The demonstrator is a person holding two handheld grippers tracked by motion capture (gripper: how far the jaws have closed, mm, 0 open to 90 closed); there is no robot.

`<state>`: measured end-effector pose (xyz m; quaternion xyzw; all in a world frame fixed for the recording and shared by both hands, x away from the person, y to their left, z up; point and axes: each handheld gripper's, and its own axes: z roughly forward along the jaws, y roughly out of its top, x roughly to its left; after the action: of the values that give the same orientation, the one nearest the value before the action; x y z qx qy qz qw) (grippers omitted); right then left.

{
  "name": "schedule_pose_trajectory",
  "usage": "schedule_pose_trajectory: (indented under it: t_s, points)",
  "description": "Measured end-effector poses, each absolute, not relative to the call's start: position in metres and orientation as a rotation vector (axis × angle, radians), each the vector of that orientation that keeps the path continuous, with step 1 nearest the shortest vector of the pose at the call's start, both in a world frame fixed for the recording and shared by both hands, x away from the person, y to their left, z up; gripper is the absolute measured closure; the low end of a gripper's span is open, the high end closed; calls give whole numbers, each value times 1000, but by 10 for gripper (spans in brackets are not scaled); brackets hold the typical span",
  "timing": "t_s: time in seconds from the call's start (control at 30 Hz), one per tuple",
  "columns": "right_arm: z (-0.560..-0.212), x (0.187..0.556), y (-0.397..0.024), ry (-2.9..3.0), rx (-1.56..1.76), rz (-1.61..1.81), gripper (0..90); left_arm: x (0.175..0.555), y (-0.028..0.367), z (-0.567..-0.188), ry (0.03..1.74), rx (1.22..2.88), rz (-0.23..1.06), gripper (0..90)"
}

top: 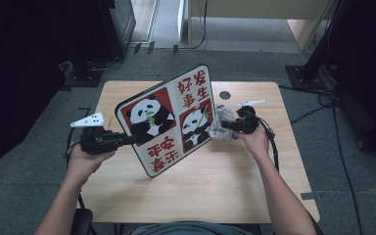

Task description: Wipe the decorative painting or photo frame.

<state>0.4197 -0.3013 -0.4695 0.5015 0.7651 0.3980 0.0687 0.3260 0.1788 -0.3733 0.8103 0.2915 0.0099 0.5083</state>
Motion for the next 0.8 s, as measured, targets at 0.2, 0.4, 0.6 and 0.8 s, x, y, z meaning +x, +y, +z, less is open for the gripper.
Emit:
schedule_pose_trajectory:
  t_s: [0.2,0.4,0.6,0.8]
  points:
    - [-476,420,-306,2321,1516,1195,648,326,178,-373,707,1953,26,786]
    - [-485,418,-306,2327,1522,1182,648,326,179,-373,710,1952,27,786]
    - [-485,417,-307,2326,1517,1171,647,326,178,-373,712,1951,29,786]
    - [-480,418,-312,2293,1502,1177,647,325,178,-373,717,1951,31,786]
